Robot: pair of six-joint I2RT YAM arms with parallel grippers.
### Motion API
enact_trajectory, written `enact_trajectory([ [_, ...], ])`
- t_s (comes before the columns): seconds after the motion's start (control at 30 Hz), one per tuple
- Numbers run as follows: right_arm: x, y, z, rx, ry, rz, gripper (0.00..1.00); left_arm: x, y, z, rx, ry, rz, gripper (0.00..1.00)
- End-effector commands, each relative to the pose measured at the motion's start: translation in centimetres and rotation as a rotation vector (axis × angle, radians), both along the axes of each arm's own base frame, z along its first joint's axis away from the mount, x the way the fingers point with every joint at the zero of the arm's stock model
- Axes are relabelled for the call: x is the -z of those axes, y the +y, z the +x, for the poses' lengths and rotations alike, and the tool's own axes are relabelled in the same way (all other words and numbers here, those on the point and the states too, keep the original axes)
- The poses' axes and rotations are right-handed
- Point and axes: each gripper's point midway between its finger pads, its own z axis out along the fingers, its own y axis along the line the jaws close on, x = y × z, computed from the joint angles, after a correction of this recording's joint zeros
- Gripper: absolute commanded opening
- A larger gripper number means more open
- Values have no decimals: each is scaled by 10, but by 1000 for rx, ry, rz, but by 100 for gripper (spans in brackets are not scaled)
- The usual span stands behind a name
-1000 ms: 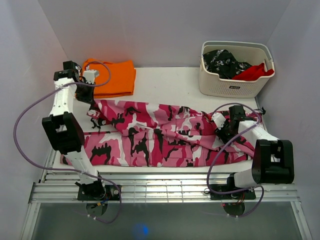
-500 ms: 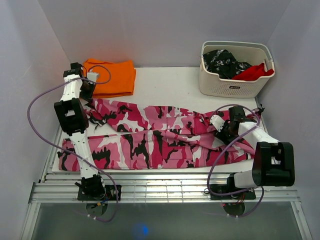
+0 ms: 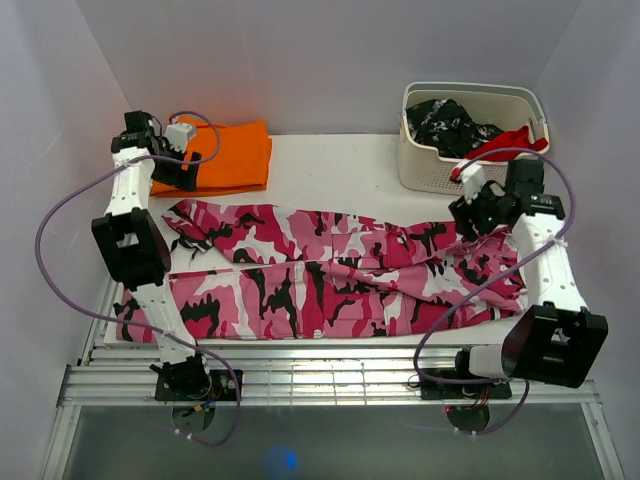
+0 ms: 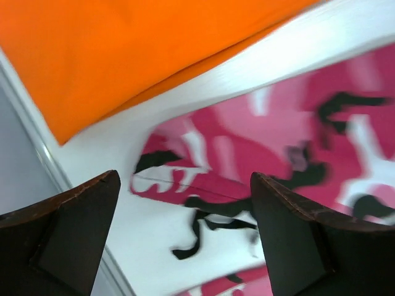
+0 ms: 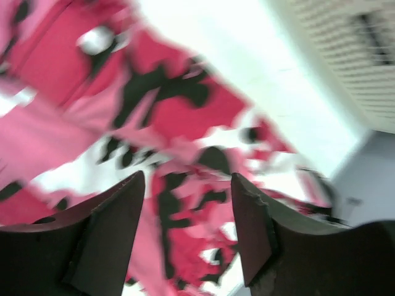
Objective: Fold and stack the trousers
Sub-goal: Flatten the trousers out
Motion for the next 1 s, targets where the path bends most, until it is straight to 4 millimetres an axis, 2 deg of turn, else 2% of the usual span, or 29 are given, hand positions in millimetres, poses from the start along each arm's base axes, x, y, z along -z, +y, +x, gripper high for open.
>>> enact_trajectory([
  [0.0, -14, -18, 29, 161, 20, 121, 61, -102, -112, -20, 293, -254, -150, 97],
  [0.03, -1, -28, 37, 194, 61, 115, 60, -100, -131, -28, 328, -246, -166, 97],
  [0.07, -1, -37, 44, 227, 64, 94, 59, -94, -148, -40, 338, -225, -192, 97],
  [0.1, 2, -44, 48, 268, 80, 100, 59, -91, -188, -52, 420, -201, -237, 96],
  [0.13, 14, -56, 53, 312, 111, 104, 59, -87, -204, -61, 444, -179, -272, 95],
  [0.17, 15, -63, 58, 338, 116, 107, 59, -86, -219, -67, 462, -174, -303, 94],
  [0.2, 18, -69, 59, 369, 129, 117, 60, -70, -240, -81, 476, -115, -348, 94],
  [0.23, 23, -81, 60, 407, 143, 128, 61, -64, -252, -88, 488, -95, -376, 94],
  [0.27, 22, -86, 61, 420, 143, 143, 62, -60, -261, -90, 500, -104, -392, 94],
  [0.3, 24, -92, 60, 439, 147, 153, 64, -43, -274, -106, 522, -51, -406, 94],
  [0.4, 26, -109, 53, 462, 142, 187, 68, -26, -293, -127, 579, -17, -428, 94],
  [0.43, 26, -116, 50, 446, 129, 177, 69, -13, -295, -134, 582, 6, -431, 94],
  [0.5, 30, -112, 45, 379, 119, 181, 70, -7, -298, -143, 601, 21, -442, 94],
  [0.6, 26, -104, 46, 183, 15, 118, 72, 0, -295, -154, 627, 47, -436, 93],
  [0.63, 27, -101, 43, 139, -12, 98, 73, 0, -293, -155, 628, 46, -421, 93],
  [0.7, 25, -98, 49, 31, -86, 35, 76, 6, -280, -155, 590, 51, -387, 93],
  [0.77, 29, -86, 53, -54, -112, -24, 77, 7, -270, -154, 550, 49, -377, 93],
  [0.93, 39, -57, 65, -292, -226, -204, 79, 7, -213, -138, 413, 84, -378, 89],
  [0.97, 51, -55, 59, -320, -212, -231, 79, 1, -189, -125, 360, 63, -382, 89],
])
